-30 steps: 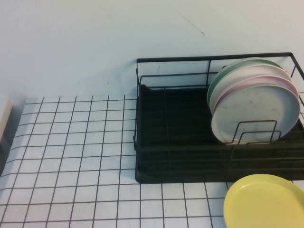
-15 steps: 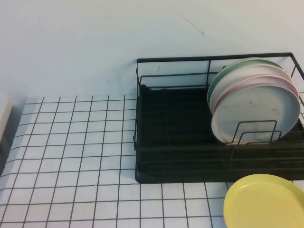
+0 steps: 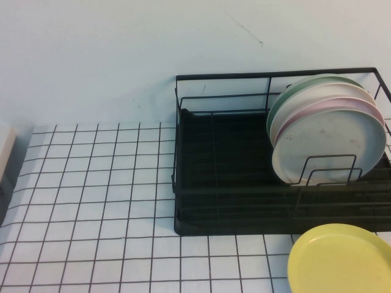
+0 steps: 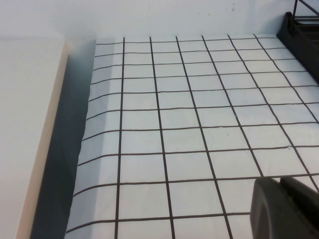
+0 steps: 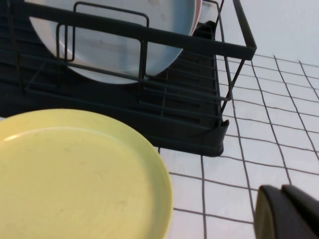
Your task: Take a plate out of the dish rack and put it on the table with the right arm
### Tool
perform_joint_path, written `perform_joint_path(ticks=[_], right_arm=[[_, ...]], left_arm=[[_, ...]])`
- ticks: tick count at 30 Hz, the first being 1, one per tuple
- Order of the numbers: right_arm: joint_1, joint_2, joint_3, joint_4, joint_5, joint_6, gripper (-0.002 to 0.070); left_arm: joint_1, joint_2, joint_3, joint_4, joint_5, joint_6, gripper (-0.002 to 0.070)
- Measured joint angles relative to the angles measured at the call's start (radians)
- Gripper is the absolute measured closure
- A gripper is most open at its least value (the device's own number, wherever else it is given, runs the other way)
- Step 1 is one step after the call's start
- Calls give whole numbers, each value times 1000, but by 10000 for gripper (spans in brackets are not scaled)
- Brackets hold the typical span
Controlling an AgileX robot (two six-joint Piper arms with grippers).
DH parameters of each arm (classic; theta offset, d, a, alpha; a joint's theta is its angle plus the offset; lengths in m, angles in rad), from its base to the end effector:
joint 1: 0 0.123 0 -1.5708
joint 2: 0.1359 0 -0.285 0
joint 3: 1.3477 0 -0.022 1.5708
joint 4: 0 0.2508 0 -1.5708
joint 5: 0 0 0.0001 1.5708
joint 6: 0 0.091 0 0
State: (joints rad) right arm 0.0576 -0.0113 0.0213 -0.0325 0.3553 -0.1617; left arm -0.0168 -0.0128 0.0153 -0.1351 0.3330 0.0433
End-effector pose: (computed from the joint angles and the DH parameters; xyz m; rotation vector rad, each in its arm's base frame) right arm 0.0530 0.0020 0.1746 -0.2226 1.8365 -0.1043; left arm 0.0533 -0.0049 0.1789 -0.0303 1.8172 -0.1117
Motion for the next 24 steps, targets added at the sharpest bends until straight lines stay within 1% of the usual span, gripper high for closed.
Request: perform_joint_path(ticks=[7, 13, 20, 24], right_arm=[[0, 0, 0, 24, 0, 0, 678], [0, 0, 0, 52, 0, 73, 678], [0, 0, 0, 52, 0, -31, 678], [0, 0, 0, 52, 0, -54, 678]], left_arm=[[0, 0, 0, 0, 0, 0, 678], [0, 0, 0, 0, 0, 0, 678], [0, 0, 0, 0, 0, -2, 678], [0, 0, 0, 0, 0, -2, 678]])
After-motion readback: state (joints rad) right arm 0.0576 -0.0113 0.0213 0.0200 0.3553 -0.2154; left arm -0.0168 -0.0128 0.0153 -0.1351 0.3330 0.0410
